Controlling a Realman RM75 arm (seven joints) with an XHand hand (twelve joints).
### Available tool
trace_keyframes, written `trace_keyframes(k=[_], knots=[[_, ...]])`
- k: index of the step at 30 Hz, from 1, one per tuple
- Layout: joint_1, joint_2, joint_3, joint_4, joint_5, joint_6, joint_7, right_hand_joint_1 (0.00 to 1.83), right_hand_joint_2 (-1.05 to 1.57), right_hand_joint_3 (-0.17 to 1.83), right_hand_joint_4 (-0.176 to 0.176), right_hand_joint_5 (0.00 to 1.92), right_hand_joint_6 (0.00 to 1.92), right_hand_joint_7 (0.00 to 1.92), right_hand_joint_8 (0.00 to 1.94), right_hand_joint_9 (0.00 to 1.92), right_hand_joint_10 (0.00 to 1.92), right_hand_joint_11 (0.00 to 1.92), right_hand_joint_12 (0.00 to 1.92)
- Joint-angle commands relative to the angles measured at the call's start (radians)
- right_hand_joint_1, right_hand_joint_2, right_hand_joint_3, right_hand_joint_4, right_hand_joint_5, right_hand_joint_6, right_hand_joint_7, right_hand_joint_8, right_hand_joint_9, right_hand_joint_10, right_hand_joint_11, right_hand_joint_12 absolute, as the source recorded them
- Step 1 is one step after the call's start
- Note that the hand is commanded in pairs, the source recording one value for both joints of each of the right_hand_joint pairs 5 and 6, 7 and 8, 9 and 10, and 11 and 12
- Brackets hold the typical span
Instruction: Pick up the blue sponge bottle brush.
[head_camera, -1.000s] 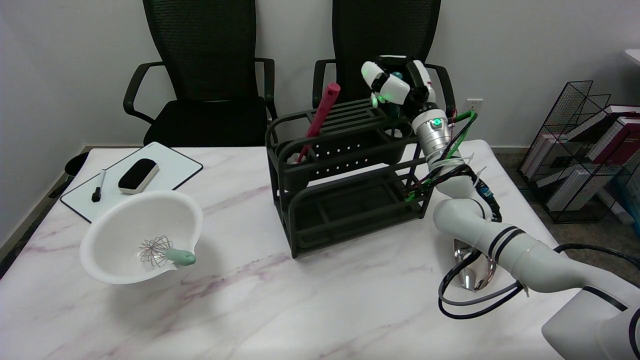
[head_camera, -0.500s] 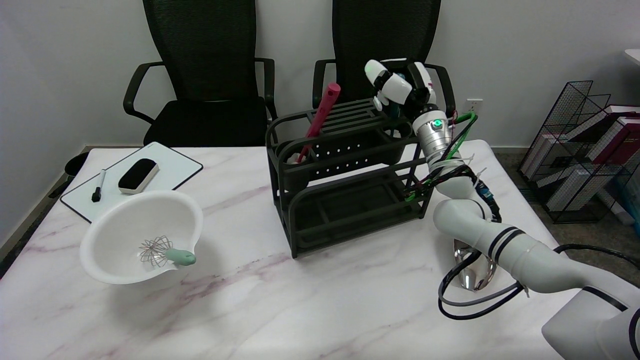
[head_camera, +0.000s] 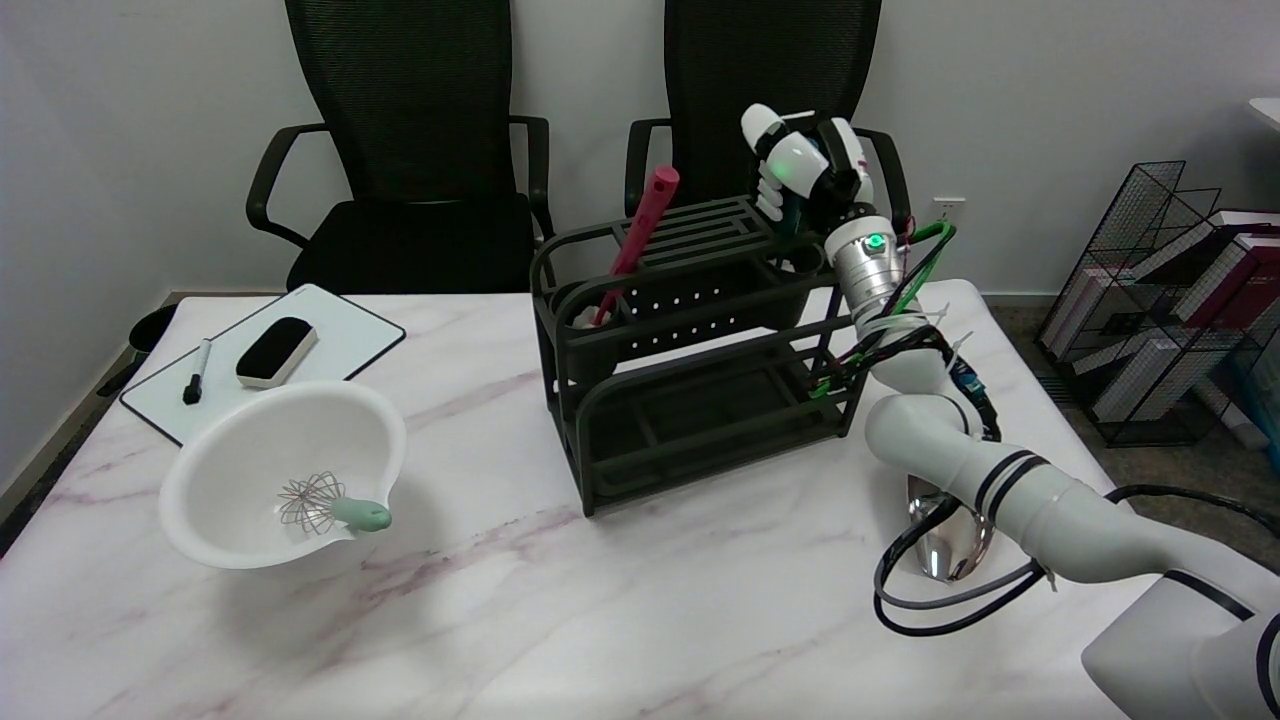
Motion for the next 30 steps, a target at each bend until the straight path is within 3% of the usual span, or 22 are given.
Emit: trace_keyframes(k=[1,13,30], knots=[[0.011,0.000,0.007,0.028,0.011,-0.002,0.000,0.86,1.26,0.82,0.000,1.92,1.92,1.92,1.92,1.92,1.92,1.92,1.92],[0.012,0.035,0.017,0.071,0.147,-0.091,0.043,0.83,1.57,0.79,0.000,1.92,1.92,1.92,1.92,1.92,1.92,1.92,1.92],[-0.012,0.090,0.172,0.021,0.161,-0.281,0.176,0.90,1.57,0.72,0.000,1.92,1.92,1.92,1.92,1.92,1.92,1.92,1.92]])
